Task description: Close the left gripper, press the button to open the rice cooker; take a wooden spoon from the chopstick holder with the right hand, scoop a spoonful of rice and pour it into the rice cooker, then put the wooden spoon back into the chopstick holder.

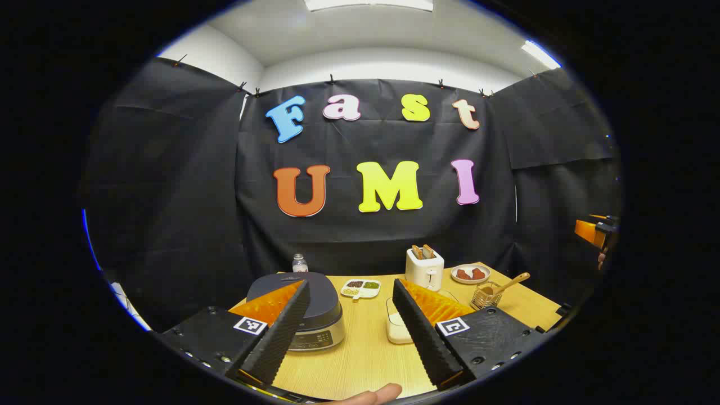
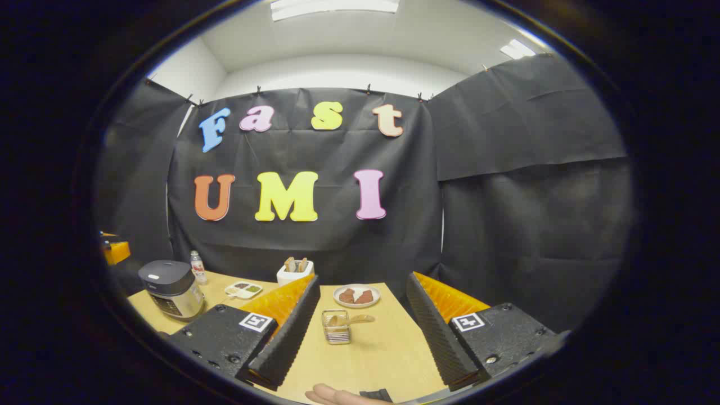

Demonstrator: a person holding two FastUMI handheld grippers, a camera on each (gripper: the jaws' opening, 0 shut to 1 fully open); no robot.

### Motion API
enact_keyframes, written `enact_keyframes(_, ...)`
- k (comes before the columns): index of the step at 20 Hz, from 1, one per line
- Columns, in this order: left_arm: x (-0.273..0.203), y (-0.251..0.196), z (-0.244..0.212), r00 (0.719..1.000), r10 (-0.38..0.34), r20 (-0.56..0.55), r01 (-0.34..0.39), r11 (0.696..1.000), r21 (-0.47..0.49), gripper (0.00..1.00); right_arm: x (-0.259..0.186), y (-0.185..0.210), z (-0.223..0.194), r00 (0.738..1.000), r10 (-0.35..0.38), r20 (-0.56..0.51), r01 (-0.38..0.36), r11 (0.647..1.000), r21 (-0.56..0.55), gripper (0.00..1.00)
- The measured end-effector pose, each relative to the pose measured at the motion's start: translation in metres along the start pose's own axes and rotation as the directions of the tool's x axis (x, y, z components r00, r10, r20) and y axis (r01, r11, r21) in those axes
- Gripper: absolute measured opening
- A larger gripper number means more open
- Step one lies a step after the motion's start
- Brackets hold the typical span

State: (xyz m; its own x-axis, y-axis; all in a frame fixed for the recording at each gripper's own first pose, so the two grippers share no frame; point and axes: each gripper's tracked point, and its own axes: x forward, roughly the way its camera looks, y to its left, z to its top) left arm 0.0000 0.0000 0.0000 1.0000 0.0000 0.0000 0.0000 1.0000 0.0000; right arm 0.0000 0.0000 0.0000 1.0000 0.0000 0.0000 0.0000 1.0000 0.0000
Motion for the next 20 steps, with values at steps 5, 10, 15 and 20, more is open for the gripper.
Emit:
enact_keyframes(5,-0.006,-0.005,0.006,0.999,-0.024,0.022,0.024,1.000,-0.005,0.94,-0.002,-0.001,-0.007,1.000,0.017,-0.011,-0.017,1.000,0.018,1.00)
enact_keyframes(10,-0.010,-0.005,0.010,0.999,-0.027,0.043,0.027,1.000,0.003,0.94,-0.009,0.002,-0.004,0.999,0.029,0.014,-0.029,0.999,0.016,1.00)
enact_keyframes(15,-0.001,0.006,0.011,0.998,-0.009,0.069,0.009,1.000,0.001,0.95,-0.016,0.008,0.000,0.996,0.072,0.054,-0.073,0.997,0.028,0.98)
enact_keyframes(20,0.018,0.033,0.002,0.998,0.049,0.046,-0.049,0.999,0.012,0.95,-0.017,0.011,0.001,0.992,0.086,0.091,-0.092,0.994,0.058,1.00)
